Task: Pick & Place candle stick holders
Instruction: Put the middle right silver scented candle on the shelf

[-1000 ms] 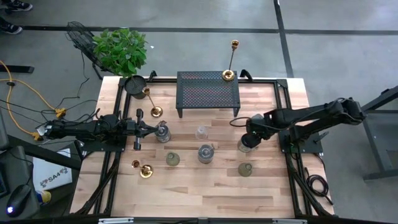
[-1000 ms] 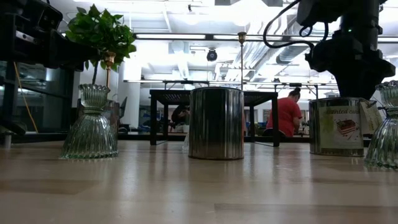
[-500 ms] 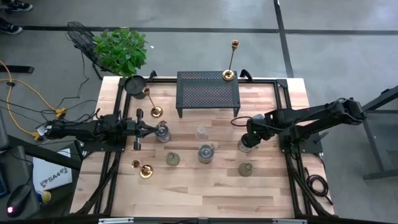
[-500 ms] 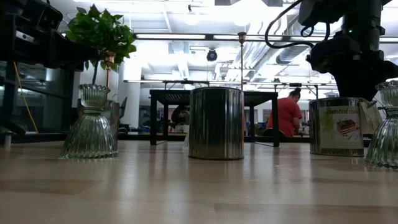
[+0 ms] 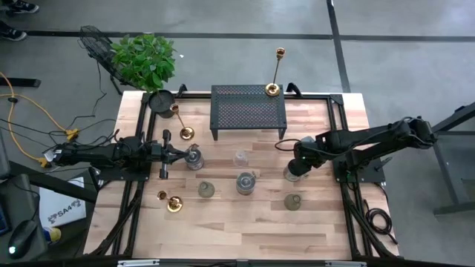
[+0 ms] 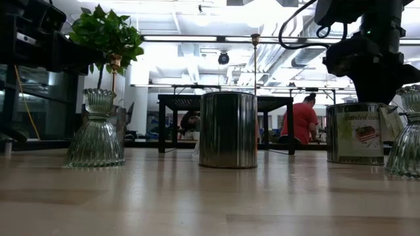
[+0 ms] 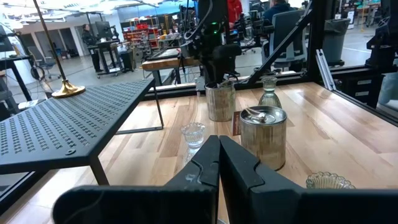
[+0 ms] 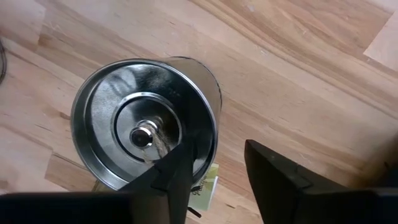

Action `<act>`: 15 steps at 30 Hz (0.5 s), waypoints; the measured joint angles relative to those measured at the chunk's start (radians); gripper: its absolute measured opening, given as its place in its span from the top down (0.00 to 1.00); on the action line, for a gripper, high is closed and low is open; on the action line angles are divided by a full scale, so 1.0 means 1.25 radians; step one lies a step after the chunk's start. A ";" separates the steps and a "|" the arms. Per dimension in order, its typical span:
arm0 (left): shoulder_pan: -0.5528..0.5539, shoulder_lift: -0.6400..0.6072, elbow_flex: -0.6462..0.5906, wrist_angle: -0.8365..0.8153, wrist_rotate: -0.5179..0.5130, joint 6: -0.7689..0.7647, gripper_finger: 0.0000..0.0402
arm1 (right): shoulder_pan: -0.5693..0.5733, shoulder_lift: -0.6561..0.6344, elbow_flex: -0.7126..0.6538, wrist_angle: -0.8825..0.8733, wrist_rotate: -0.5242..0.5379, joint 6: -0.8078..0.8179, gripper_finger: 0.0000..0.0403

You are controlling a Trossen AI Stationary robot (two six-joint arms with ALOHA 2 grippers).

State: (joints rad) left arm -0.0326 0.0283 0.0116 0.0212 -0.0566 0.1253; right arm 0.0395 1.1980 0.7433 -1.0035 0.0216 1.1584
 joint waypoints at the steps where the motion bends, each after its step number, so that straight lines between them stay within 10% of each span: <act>1: 0.000 0.000 0.000 0.000 0.000 0.000 1.00 | 0.000 0.000 0.000 0.002 0.000 0.000 0.68; 15: 0.000 0.000 0.000 0.000 0.000 0.000 1.00 | 0.000 0.002 -0.001 0.027 0.008 -0.013 0.77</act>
State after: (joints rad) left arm -0.0329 0.0284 0.0116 0.0210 -0.0566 0.1253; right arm 0.0395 1.2003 0.7422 -0.9700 0.0311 1.1425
